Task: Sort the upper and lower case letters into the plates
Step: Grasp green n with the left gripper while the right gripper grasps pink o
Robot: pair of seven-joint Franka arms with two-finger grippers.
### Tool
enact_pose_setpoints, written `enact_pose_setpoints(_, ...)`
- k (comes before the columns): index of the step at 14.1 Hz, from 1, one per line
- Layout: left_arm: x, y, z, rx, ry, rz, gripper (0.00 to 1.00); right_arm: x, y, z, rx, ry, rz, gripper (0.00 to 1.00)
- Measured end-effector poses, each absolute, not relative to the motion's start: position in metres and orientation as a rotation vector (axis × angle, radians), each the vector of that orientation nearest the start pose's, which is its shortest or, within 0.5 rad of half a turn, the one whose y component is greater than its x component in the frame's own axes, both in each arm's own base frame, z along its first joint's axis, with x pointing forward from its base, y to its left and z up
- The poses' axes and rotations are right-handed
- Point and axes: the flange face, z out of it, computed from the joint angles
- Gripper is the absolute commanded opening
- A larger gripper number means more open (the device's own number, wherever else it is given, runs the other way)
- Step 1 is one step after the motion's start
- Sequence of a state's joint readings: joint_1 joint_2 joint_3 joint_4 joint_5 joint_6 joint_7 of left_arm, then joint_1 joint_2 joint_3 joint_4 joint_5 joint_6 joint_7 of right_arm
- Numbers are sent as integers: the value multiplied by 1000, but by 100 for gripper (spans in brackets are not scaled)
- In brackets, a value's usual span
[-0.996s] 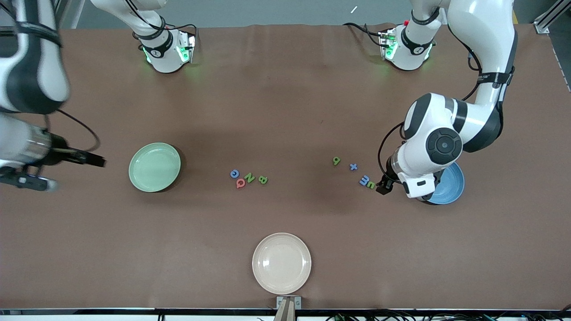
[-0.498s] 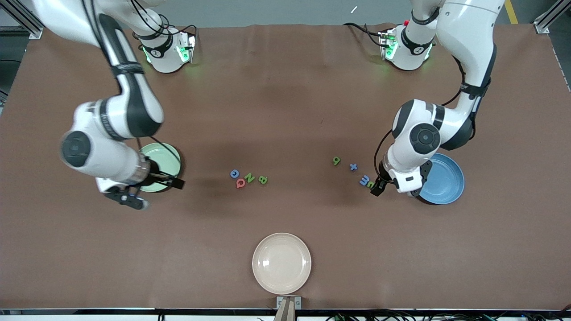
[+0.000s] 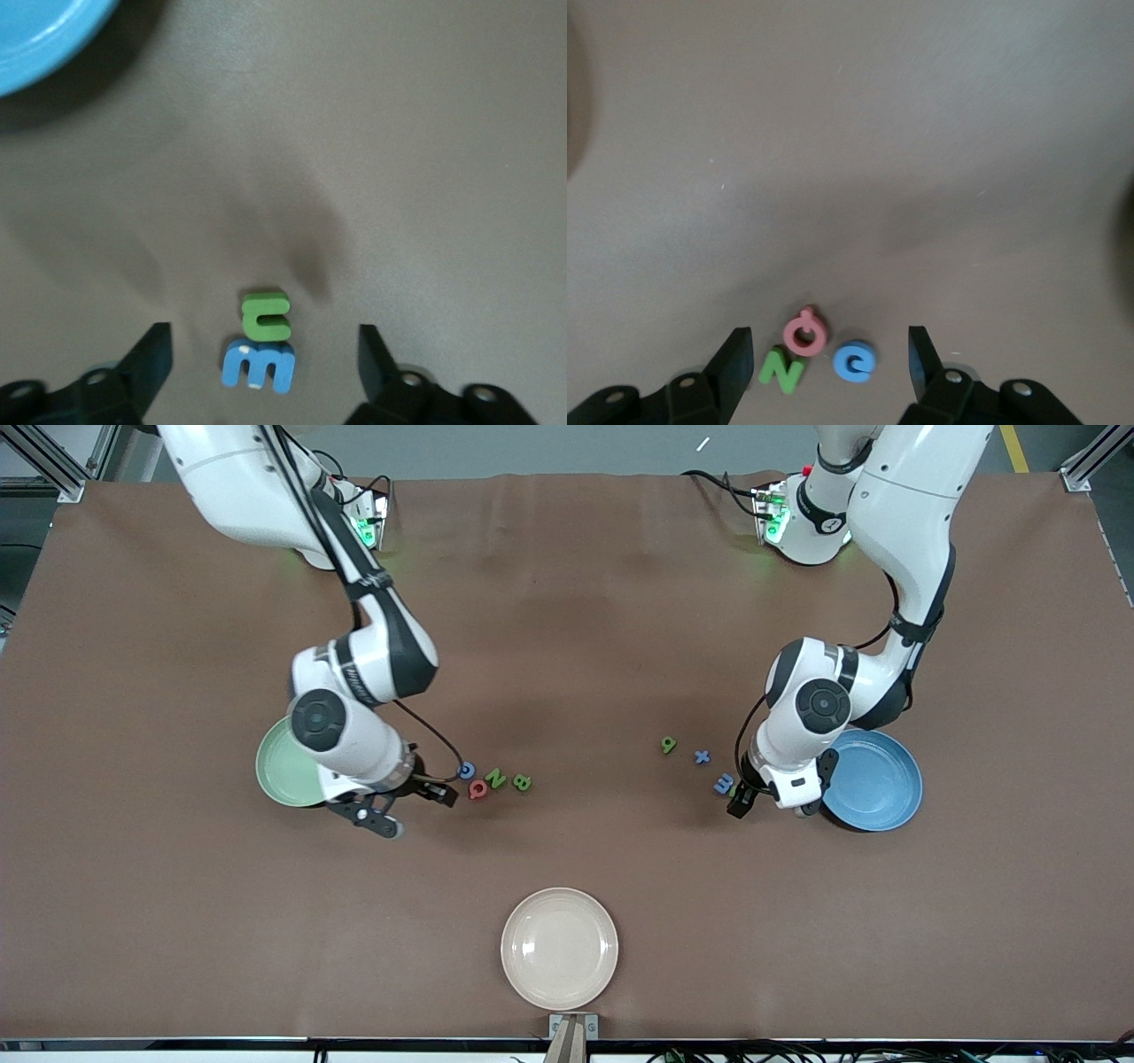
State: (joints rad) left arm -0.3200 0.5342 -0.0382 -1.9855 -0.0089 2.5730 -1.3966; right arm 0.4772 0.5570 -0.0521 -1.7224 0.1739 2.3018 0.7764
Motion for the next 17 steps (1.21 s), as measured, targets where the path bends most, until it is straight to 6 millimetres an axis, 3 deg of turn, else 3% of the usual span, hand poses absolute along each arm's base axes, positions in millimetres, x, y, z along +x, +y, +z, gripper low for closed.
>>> enact_pose_setpoints(2, 583, -217, 193, -2768, -1608, -28, 79, 605, 299, 240, -2962, 718, 53, 66)
enact_pose_setpoints(4, 588, -218, 192, -2772, -1607, -37, 78, 603, 302, 225, -2964, 742, 60, 66)
enact_pose_setpoints(9, 588, -218, 182, -2772, -1568, -41, 76, 602, 307, 215, -2960, 767, 57, 66)
enact_pose_setpoints(14, 588, -219, 179, -2773, -1560, -40, 60, 597, 319, 193, -2953, 796, 43, 64)
enact_pose_setpoints(17, 588, -220, 179, -2776, -1561, -43, 58, 595, 325, 188, -2952, 808, 46, 64)
